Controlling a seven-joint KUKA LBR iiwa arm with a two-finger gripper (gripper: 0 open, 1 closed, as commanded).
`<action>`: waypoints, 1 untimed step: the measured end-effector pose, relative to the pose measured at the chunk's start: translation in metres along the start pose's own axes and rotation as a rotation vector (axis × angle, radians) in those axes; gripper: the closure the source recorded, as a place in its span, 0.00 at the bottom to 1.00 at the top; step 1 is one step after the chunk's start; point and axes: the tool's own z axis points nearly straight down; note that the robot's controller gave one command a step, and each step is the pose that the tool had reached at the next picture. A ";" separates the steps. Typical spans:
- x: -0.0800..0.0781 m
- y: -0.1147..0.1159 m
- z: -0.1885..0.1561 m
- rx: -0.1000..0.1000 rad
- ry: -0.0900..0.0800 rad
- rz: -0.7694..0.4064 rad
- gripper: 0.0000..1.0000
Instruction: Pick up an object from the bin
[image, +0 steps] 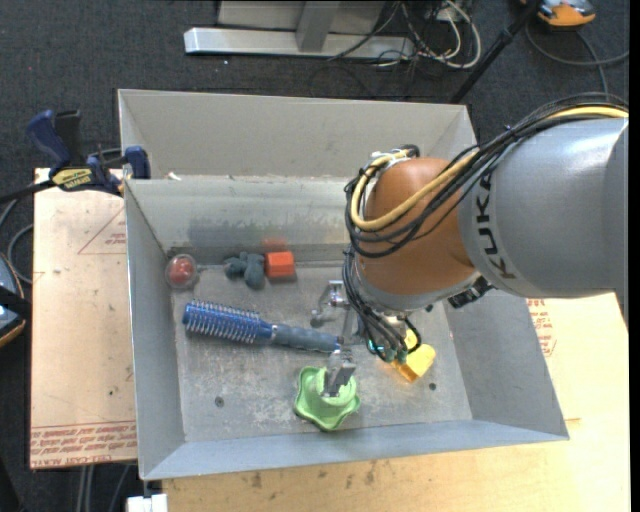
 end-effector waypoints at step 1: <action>-0.010 -0.005 0.033 -0.004 -0.026 0.021 0.00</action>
Offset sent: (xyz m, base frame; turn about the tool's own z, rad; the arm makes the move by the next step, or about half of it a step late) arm 0.0068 -0.0131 -0.0892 0.0344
